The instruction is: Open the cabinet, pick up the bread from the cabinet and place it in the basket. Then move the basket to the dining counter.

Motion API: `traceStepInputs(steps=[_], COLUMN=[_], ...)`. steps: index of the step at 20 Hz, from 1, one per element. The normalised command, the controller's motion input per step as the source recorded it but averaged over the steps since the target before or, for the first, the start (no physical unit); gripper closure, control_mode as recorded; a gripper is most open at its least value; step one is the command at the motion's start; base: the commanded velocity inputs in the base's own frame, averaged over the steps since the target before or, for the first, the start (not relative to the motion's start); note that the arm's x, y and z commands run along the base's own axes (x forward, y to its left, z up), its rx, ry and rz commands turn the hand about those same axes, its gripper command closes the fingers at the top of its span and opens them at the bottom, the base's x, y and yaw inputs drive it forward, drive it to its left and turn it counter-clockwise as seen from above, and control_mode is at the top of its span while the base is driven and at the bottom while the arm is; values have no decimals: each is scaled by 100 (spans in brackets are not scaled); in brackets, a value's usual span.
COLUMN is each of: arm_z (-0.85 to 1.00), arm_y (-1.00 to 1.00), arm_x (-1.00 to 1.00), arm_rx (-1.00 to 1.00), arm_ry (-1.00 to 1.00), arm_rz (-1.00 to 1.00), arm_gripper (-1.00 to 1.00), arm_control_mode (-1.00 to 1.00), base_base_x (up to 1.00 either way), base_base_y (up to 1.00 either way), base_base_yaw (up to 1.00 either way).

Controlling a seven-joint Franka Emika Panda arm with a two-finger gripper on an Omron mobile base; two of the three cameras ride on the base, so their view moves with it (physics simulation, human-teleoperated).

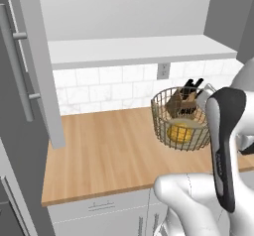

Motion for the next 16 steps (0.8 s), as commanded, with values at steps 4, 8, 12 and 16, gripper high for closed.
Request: traceStepInputs(steps=[4,8,12,16], arm_z=[-16,-42,-34,-34], arm_y=[-6,5,16,15], arm_x=[0,-1,0,0], arm_rx=[7,9,8,7], arm_ry=[0,0,0,0], arm_rz=[-9,-5,0,0], arm_gripper=[100,100,100,100], arm_control_mode=[-100,-100,-100,-100], base_base_x=[0,0,0,0], base_base_y=[0,0,0,0], base_base_yaw=[0,0,0,0])
